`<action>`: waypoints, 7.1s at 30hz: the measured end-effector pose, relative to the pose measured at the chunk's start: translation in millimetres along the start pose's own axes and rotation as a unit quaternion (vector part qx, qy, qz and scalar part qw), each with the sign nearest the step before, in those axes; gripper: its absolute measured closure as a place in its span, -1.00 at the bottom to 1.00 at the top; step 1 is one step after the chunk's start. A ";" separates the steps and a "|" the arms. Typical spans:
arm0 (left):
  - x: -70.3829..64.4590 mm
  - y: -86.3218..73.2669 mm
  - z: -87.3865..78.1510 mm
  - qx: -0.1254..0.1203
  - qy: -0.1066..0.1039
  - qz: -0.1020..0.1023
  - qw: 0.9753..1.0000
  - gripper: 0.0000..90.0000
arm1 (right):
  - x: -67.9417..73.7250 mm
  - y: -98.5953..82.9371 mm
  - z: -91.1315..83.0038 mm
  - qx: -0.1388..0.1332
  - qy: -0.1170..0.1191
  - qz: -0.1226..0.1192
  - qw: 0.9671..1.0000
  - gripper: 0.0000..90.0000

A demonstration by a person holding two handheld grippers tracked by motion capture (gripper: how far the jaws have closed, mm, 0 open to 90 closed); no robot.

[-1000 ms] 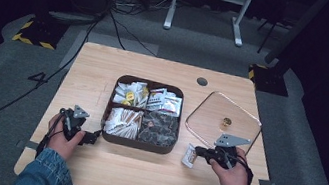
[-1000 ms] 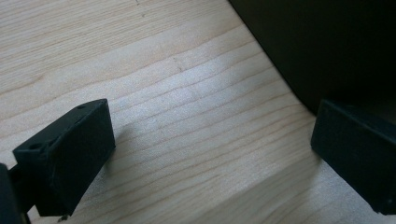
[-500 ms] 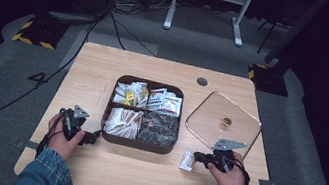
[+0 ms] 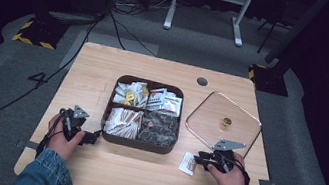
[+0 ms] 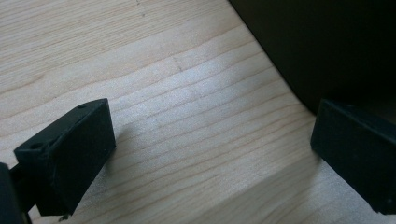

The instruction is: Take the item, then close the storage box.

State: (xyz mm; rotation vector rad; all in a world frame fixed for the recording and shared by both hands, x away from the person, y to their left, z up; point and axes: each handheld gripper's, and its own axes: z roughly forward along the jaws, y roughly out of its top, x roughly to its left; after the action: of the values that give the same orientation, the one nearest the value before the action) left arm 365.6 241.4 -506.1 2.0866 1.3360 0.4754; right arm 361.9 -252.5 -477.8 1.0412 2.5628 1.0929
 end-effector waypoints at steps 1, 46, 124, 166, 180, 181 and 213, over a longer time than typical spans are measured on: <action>0.0 0.0 0.0 0.000 0.000 0.000 1.000 -1.00 | -0.7 -0.2 -0.3 -0.003 -0.003 0.000 1.000 0.33; 0.6 0.3 0.3 0.000 -0.002 0.001 1.000 -1.00 | -46.5 60.6 -45.9 -0.077 -0.058 0.017 0.995 0.00; 1.4 0.6 0.7 -0.001 -0.004 0.004 1.000 -1.00 | -139.2 64.6 -18.0 -0.056 -0.129 0.096 0.985 0.31; 2.2 -2.5 -2.1 0.000 -0.008 0.008 1.000 -1.00 | -17.5 186.1 5.8 -0.082 0.014 -0.023 0.996 0.31; 2.2 -2.5 -2.1 0.000 -0.007 0.008 1.000 -1.00 | 11.2 203.8 42.0 -0.076 0.046 -0.046 0.995 0.31; 2.2 -2.5 -2.1 0.000 -0.008 0.008 1.000 -1.00 | 14.1 205.4 45.7 -0.077 0.046 -0.049 0.995 0.31; 2.2 -2.5 -2.1 0.000 -0.007 0.008 1.000 -1.00 | 42.1 203.1 106.0 -0.060 0.051 -0.060 0.995 0.31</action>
State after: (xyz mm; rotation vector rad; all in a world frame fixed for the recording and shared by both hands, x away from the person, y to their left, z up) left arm 363.6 244.7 -506.2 2.0986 1.3111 0.4662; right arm 482.1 -65.0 -409.6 0.8120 2.5623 1.2814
